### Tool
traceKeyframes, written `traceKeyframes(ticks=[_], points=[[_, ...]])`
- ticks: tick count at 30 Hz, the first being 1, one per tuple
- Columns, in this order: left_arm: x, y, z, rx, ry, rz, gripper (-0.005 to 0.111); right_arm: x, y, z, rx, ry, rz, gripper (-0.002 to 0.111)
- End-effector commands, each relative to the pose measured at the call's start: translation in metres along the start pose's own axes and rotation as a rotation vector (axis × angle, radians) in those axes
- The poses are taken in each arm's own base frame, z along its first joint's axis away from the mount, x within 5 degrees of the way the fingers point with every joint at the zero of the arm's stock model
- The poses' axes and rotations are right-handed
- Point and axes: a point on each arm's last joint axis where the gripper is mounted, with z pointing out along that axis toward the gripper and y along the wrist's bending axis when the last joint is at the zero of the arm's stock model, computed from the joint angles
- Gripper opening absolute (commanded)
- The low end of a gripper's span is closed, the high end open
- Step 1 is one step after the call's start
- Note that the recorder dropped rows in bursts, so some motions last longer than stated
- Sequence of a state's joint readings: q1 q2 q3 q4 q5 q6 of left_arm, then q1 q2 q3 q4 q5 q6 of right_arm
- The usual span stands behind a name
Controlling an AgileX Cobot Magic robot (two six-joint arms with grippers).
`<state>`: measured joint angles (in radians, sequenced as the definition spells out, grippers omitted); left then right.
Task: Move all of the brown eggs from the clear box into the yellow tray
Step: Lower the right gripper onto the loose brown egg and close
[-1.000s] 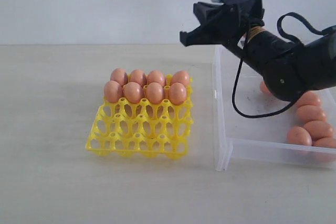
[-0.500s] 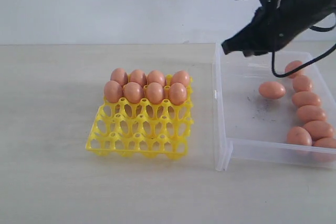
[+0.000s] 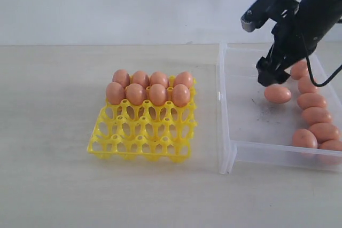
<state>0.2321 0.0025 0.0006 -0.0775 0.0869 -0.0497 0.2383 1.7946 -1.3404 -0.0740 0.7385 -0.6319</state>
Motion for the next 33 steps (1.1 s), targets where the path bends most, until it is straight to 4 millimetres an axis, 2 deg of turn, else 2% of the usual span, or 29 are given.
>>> traceKeyframes(ticks=[1,3,5,10,12,18,33], points=[[-0.001,0.000,0.000,0.000,-0.014,-0.018,0.004,-0.018,-0.020,-0.006,0.192,-0.202,-0.079,0.093],[-0.001,0.000,0.000,0.000,-0.012,-0.018,0.004,-0.018,-0.020,-0.005,0.190,-0.200,-0.077,0.093],[-0.001,0.000,0.000,0.000,-0.012,-0.018,0.004,-0.011,-0.017,0.003,0.161,-0.118,-0.161,0.093],[-0.001,0.000,0.000,0.000,-0.012,-0.018,0.004,0.015,-0.001,0.035,-0.048,0.171,-0.377,0.093],[-0.001,0.000,0.000,0.000,-0.012,-0.018,0.004,0.019,0.002,0.044,-0.081,0.210,-0.405,0.093],[-0.001,0.000,0.000,0.000,-0.014,-0.018,0.004,0.019,0.005,0.058,-0.104,0.196,-0.390,0.093],[-0.001,0.000,0.000,0.000,-0.014,-0.018,0.004,0.013,0.004,0.085,-0.038,0.120,-0.411,0.093]])
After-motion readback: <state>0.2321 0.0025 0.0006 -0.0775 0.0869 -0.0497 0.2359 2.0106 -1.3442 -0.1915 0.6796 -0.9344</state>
